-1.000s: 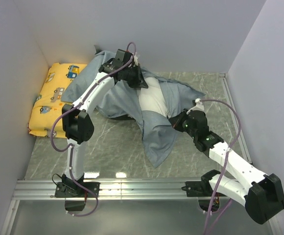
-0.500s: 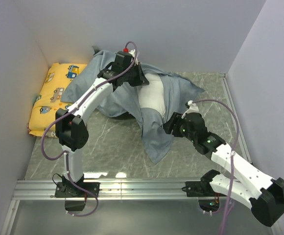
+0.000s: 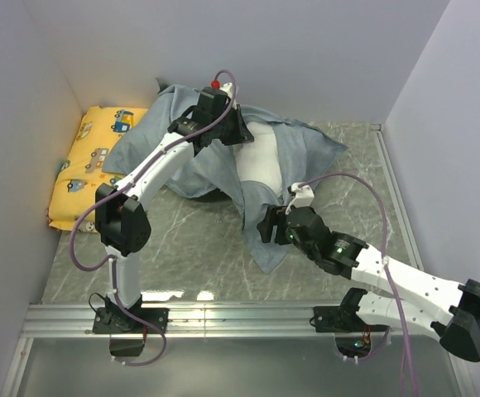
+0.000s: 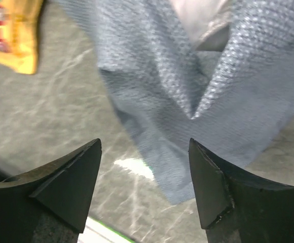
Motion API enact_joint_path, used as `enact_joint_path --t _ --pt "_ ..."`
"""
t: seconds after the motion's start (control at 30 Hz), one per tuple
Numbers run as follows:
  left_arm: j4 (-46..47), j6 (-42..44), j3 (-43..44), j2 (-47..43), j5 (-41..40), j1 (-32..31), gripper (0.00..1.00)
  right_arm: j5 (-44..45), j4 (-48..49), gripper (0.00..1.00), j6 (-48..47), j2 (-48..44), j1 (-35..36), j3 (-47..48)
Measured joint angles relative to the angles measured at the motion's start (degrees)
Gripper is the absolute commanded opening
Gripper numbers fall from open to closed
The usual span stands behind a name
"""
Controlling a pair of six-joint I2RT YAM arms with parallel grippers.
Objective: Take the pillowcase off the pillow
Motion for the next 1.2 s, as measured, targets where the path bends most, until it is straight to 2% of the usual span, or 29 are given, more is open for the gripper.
enact_joint_path --t 0.17,0.23,0.27,0.3,0.37,0.4,0.53,0.67,1.03,1.13,1.2 --pt "-0.04 0.39 0.04 0.0 -0.24 -0.17 0.0 8.96 3.19 0.77 -2.23 2.78 0.87 -3.1" --pt "-0.11 0.63 0.11 0.0 -0.28 -0.2 0.0 11.28 4.9 0.68 -3.61 3.41 0.87 -4.66" --pt "-0.2 0.79 0.26 0.0 -0.33 -0.24 0.0 12.15 6.1 0.57 -4.33 3.67 0.87 -5.29" --pt "-0.31 0.9 0.42 0.0 -0.39 -0.24 0.0 12.79 7.17 0.29 -5.38 3.89 0.87 -5.7" --pt "-0.94 1.25 1.09 0.0 -0.48 -0.24 0.0 13.53 9.42 0.06 -6.71 4.02 0.87 -6.29" --pt "-1.42 1.46 1.64 0.0 -0.57 -0.24 0.0 13.68 10.56 0.0 -7.21 4.0 0.87 -6.47" --pt "-3.26 1.9 4.79 0.0 -0.98 -0.17 0.0 14.12 13.29 0.0 -7.41 2.91 0.87 -7.13" --pt "-3.74 2.05 7.82 0.0 -0.7 0.92 0.0 15.15 11.85 0.0 -4.59 0.87 0.87 -7.5" --pt "-5.9 -0.55 12.63 -2.8 7.69 9.46 0.0 15.21 5.01 0.0 12.61 2.82 0.15 -7.65" --pt "-6.16 -1.46 11.58 -4.44 10.1 11.08 0.0 13.57 5.9 0.0 14.62 2.36 -2.45 -8.52" --pt "-3.41 -2.45 6.08 -7.69 11.58 11.69 0.01 11.3 6.54 0.0 14.67 2.29 -5.92 -9.11"
